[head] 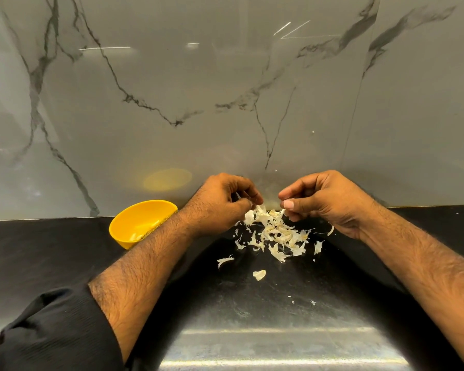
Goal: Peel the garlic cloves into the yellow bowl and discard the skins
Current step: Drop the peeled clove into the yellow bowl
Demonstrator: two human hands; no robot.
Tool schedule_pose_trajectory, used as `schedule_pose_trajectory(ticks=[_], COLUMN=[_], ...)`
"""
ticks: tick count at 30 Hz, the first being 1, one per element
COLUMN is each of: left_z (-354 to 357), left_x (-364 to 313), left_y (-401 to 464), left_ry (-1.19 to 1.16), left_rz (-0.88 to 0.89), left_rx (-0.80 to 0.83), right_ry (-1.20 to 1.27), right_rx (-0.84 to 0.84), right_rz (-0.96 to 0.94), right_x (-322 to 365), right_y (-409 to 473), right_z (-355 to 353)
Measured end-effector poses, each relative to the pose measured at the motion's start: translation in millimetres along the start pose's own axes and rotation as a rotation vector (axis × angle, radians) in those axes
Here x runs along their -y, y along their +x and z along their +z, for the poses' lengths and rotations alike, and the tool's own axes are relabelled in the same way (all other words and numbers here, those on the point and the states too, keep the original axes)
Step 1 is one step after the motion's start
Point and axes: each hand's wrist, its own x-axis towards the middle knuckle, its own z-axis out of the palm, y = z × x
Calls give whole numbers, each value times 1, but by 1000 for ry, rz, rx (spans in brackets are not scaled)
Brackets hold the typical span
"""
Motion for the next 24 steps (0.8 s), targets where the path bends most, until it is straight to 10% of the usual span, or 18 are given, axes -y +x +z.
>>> schedule_pose_trajectory(ticks=[24], left_z=[-94], left_x=[31], left_y=[-52], left_ry=[115], left_rz=[-134], left_rx=[-235], right_ry=[-102], right_rx=[125], right_rz=[-83], right_x=[31], right_y=[6], right_z=[64])
